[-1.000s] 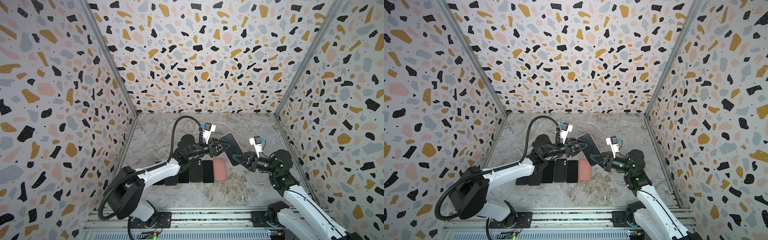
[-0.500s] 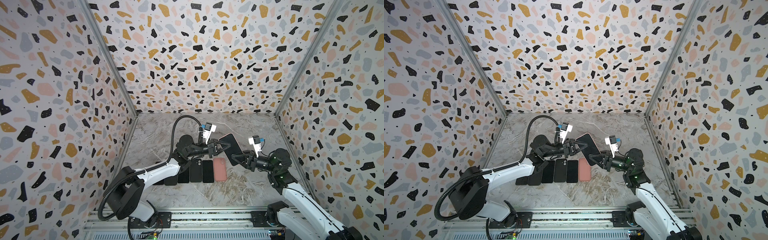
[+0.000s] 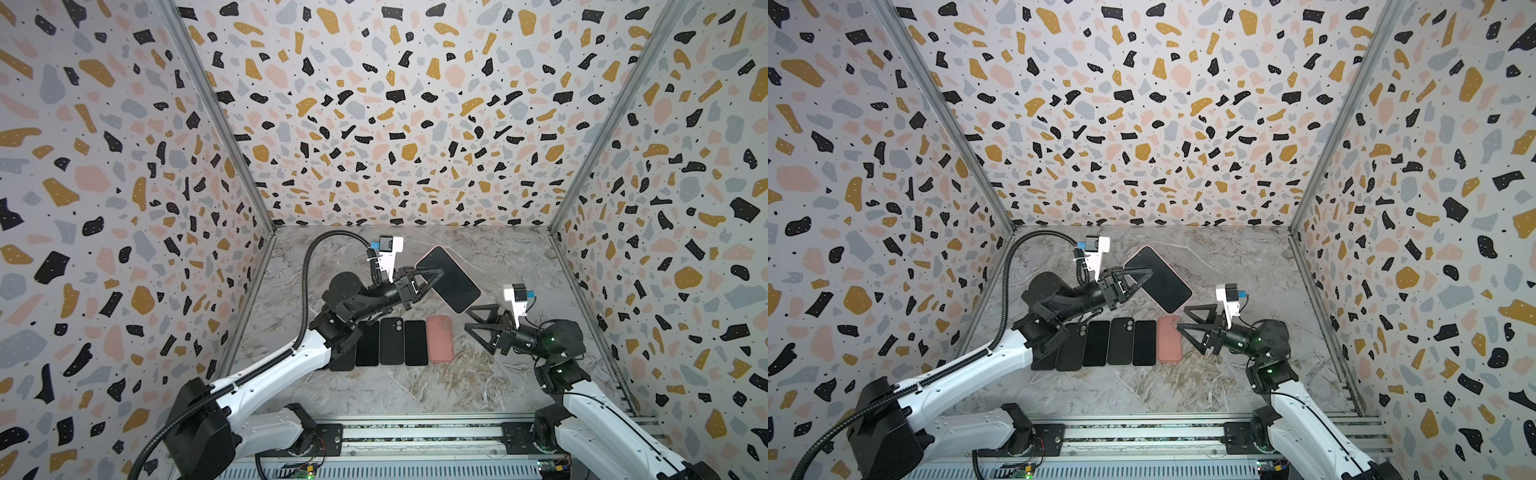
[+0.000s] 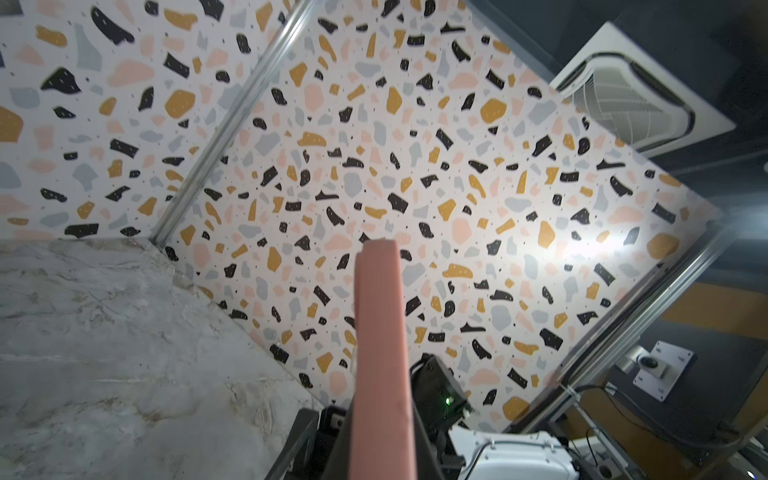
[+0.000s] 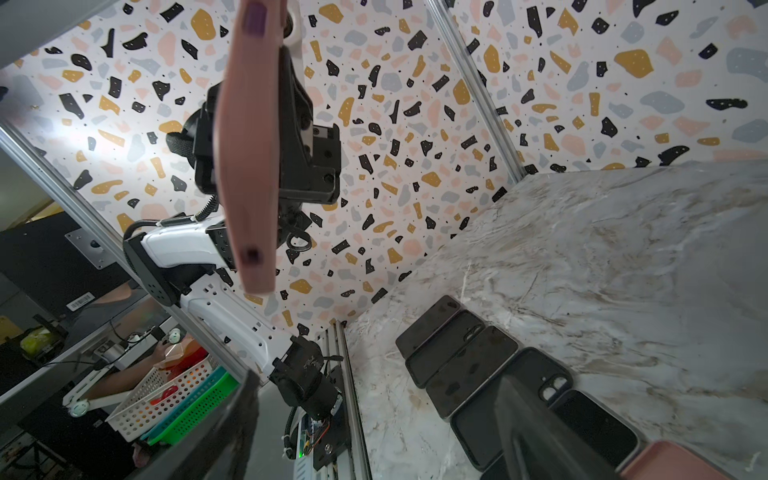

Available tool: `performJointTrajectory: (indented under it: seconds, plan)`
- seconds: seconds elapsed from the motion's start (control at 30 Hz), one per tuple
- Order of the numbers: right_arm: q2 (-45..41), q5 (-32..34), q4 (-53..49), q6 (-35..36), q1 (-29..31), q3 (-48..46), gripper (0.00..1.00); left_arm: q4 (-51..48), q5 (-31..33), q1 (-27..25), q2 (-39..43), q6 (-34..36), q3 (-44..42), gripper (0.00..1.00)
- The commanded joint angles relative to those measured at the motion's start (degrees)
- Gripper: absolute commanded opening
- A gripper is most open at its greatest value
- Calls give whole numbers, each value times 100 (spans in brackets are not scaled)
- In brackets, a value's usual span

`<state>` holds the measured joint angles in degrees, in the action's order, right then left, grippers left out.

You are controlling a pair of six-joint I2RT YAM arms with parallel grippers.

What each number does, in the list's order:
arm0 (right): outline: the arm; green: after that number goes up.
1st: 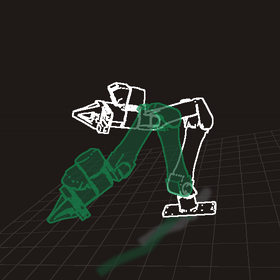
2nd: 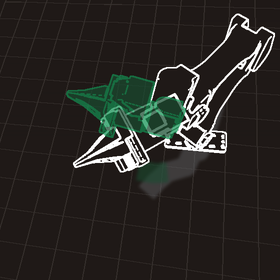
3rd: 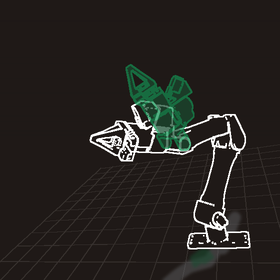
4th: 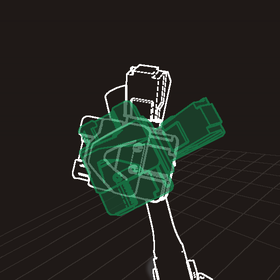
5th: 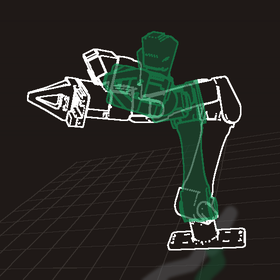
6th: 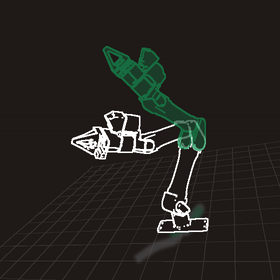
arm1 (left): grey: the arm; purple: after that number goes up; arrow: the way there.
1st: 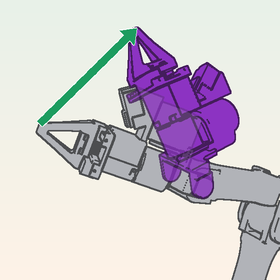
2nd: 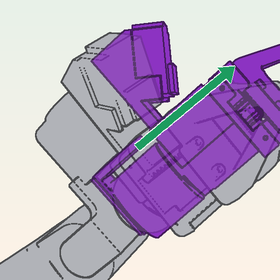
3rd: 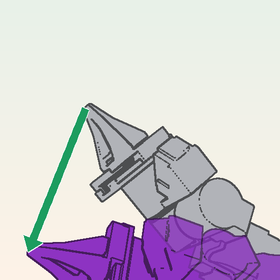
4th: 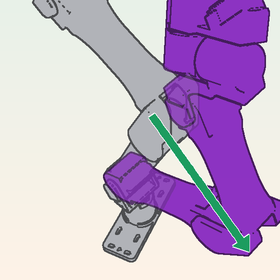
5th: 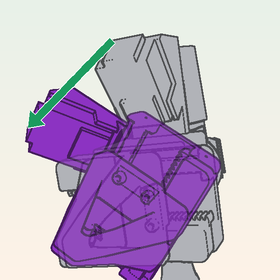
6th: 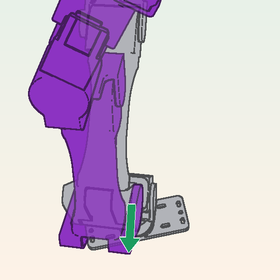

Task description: Take the phone out of the phone case

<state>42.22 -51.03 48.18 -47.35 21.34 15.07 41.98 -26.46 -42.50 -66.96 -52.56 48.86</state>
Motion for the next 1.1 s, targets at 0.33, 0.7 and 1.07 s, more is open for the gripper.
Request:
performJointTrajectory:
  seconds: [0.33,0.7,1.07]
  plan:
    - [334,1141,1669,-308,841,155,75,2097,1172,-113,-51,-1750,-858,0]
    - [935,1121,2289,-480,1073,423,55,2333,1235,-225,-107,-1846,-1063,0]
    - [999,1156,2239,-484,1135,537,44,2427,1253,-240,-120,-1911,-1175,0]
